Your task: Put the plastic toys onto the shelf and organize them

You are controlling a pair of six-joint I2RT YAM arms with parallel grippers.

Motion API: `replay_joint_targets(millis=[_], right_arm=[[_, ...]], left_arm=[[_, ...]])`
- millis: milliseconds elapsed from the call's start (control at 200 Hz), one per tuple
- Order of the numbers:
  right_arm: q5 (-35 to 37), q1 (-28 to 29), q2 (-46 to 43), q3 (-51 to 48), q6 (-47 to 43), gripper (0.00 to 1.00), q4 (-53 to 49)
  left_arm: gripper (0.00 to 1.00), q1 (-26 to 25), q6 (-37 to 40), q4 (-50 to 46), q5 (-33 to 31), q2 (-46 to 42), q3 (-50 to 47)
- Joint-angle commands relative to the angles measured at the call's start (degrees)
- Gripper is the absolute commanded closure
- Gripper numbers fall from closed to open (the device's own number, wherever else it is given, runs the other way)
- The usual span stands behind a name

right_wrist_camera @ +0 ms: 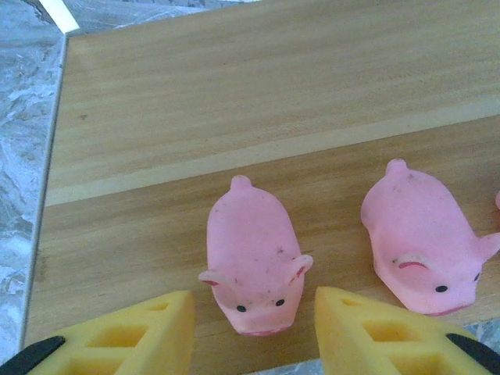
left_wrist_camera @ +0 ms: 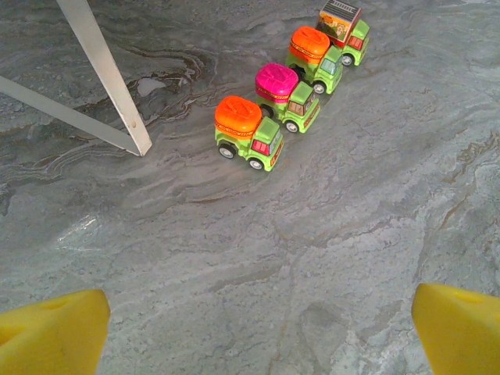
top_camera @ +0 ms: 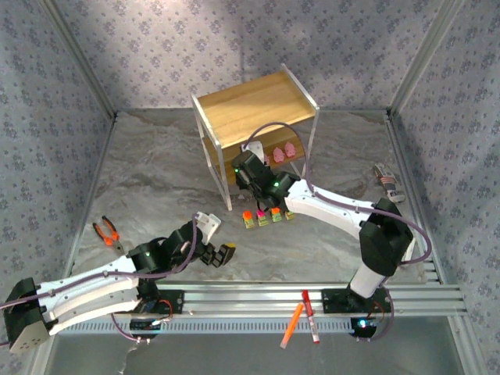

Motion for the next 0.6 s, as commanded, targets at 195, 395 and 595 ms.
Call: replay_joint_targets(millis=[195, 395, 595], right_arm=[[2.9, 1.4, -4.8, -0.2, -0.2, 0.51, -0.9], [4.4, 2.2, -7.1, -2.7, 0.7, 0.50, -1.6], [5.7, 3.1, -10.0, -5.2, 1.6, 0.48, -2.9]], left_arm=[[0.01, 0.0, 0.4, -0.7, 0.0, -0.3, 2.2], [0.01, 0.0, 0.4, -0.7, 0.0, -0.6, 2.1], [0.01, 0.0, 0.5, -0.2, 0.8, -0.4, 2.0]])
